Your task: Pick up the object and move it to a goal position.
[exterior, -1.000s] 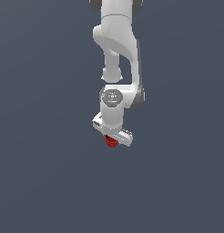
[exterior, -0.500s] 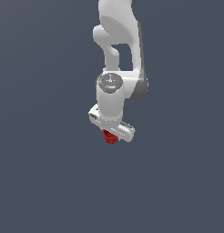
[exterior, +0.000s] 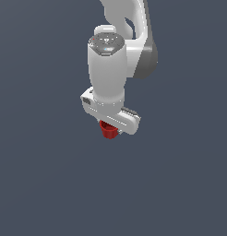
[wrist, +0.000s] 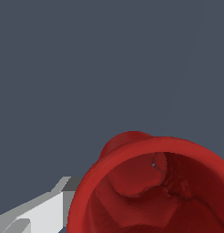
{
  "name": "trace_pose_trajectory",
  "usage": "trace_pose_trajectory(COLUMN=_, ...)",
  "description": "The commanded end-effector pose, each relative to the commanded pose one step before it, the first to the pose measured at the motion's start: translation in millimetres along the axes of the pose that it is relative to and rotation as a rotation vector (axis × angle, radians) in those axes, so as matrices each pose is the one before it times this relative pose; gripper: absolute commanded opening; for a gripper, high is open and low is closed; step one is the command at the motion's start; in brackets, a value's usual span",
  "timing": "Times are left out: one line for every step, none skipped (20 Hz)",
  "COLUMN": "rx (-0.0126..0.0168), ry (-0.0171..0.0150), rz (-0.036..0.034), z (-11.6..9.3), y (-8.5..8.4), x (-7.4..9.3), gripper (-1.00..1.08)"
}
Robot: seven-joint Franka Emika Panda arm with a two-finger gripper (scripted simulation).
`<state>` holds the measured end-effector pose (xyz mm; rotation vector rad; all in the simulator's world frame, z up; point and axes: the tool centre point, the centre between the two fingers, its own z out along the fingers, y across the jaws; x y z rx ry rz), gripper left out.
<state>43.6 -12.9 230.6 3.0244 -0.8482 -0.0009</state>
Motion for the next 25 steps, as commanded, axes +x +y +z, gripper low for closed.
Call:
trace_pose_trajectory(rx=0.0004, ry=0.00088, rz=-0.00001, z=-27.83, y=-0.88, x=5.65, gripper=-1.0)
trace_pose_trajectory(rx=0.0, ry=0.0, rz=0.0, z=-10.27, y=-0.44, x=2.31, gripper=-1.0)
trace_pose_trajectory(rx=0.0, ry=0.0, rz=0.0, z=-10.1, y=-0.46, x=2.3, gripper=-1.0)
trace_pose_trajectory(rx=-0.00049, ry=0.00004, rz=0.00001, z=-9.41, y=-0.59, x=2.21, gripper=-1.0)
trace_pose_trajectory(rx=0.0, ry=0.0, rz=0.0, z=-8.91, y=-0.45, x=2.11, gripper=-1.0)
trace_pose_trajectory(rx=0.0, ry=0.0, rz=0.0, z=-8.28, y=-0.44, x=1.99, gripper=-1.0)
trace_pose_trajectory(rx=0.0, ry=0.0, rz=0.0, z=-7.68, y=-0.42, x=1.87, gripper=-1.0)
trace_pose_trajectory(rx=0.0, ry=0.0, rz=0.0, z=-7.09, y=-0.41, x=1.75, gripper=-1.0)
trace_pose_trajectory(rx=0.0, ry=0.0, rz=0.0, z=-6.52, y=-0.39, x=1.64, gripper=-1.0)
trace_pose_trajectory(rx=0.0, ry=0.0, rz=0.0, z=-5.95, y=-0.38, x=1.54, gripper=-1.0)
trace_pose_trajectory(rx=0.00033, ry=-0.00027, rz=-0.00054, z=-5.36, y=-0.58, x=1.34, gripper=-1.0)
trace_pose_trajectory(rx=0.0, ry=0.0, rz=0.0, z=-4.88, y=-0.36, x=1.33, gripper=-1.0)
trace_pose_trajectory(rx=0.0, ry=0.0, rz=0.0, z=-4.38, y=-0.33, x=1.21, gripper=-1.0)
trace_pose_trajectory(rx=0.0, ry=0.0, rz=0.0, z=-3.92, y=-0.31, x=1.1, gripper=-1.0)
trace_pose_trajectory(rx=0.0, ry=0.0, rz=0.0, z=-3.49, y=-0.28, x=0.99, gripper=-1.0)
trace_pose_trajectory(rx=0.0, ry=0.0, rz=0.0, z=-3.07, y=-0.26, x=0.88, gripper=-1.0)
trace_pose_trajectory(rx=0.0, ry=0.0, rz=0.0, z=-2.66, y=-0.23, x=0.79, gripper=-1.0)
trace_pose_trajectory(rx=0.0, ry=0.0, rz=0.0, z=-2.27, y=-0.21, x=0.69, gripper=-1.0)
trace_pose_trajectory(rx=0.0, ry=0.0, rz=0.0, z=-1.89, y=-0.2, x=0.6, gripper=-1.0)
trace_pose_trajectory(rx=0.0, ry=0.0, rz=0.0, z=-1.51, y=-0.18, x=0.51, gripper=-1.0)
trace_pose_trajectory(rx=0.0, ry=0.0, rz=0.0, z=-1.15, y=-0.17, x=0.43, gripper=-1.0)
trace_pose_trajectory(rx=0.00037, ry=-0.00026, rz=-0.0002, z=-0.78, y=-0.13, x=0.38, gripper=-1.0)
trace_pose_trajectory(rx=0.0, ry=0.0, rz=0.0, z=-0.49, y=-0.13, x=0.26, gripper=-1.0)
trace_pose_trajectory(rx=0.0, ry=0.0, rz=0.0, z=-0.22, y=-0.1, x=0.17, gripper=-1.0)
trace_pose_trajectory(rx=0.0, ry=0.0, rz=0.0, z=-0.05, y=-0.04, x=0.06, gripper=-1.0)
